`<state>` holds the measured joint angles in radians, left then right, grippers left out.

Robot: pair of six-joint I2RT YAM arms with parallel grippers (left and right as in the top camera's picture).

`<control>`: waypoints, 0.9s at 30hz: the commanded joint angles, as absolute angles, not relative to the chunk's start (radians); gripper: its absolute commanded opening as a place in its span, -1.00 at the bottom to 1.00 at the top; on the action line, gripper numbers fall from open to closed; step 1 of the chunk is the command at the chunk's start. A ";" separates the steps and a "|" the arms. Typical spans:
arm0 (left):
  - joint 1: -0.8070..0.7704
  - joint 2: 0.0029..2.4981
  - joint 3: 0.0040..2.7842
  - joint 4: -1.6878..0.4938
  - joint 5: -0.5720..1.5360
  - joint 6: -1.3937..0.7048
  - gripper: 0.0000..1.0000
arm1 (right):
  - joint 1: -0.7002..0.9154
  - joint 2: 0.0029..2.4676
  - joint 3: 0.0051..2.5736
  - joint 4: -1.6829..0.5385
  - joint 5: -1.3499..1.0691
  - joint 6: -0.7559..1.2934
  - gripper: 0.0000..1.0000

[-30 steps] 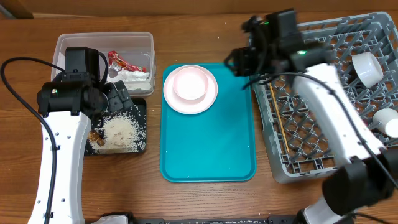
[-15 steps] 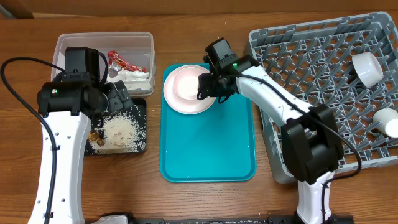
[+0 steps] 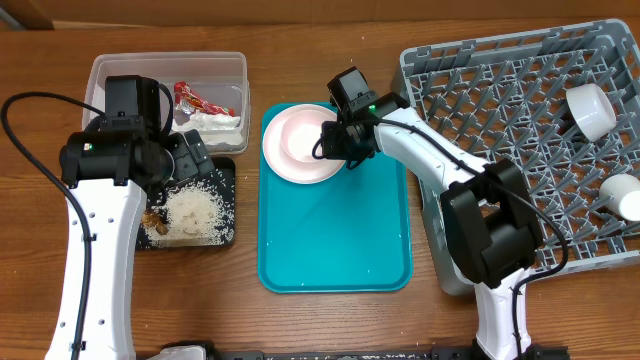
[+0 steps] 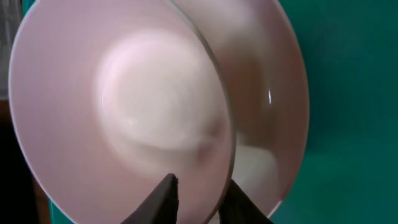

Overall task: Sort waste into correct bins and load items into the dishwasher
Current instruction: 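Grasp the pink bowl stacked on the plate with the right gripper, then carry the pink bowl into the dish rack and release it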

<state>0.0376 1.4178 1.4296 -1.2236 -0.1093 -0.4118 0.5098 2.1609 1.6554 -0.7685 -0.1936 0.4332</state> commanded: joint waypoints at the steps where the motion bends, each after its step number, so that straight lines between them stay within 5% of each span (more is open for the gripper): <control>1: 0.040 1.418 1.442 -1.222 -0.111 -0.419 1.00 | 0.493 2.156 1.657 -0.783 -0.184 0.446 -0.79; 2: 0.040 1.418 1.442 -1.222 -0.111 -0.419 1.00 | 0.475 2.141 1.675 -0.820 -0.183 0.446 -0.92; 15: 0.040 1.418 1.442 -1.222 -0.111 -0.419 1.00 | 0.270 1.800 1.774 -0.990 -0.054 0.204 -0.92; 27: 0.040 1.418 1.442 -1.222 -0.111 -0.419 0.99 | 0.103 1.800 1.773 -0.966 1.002 0.182 -0.92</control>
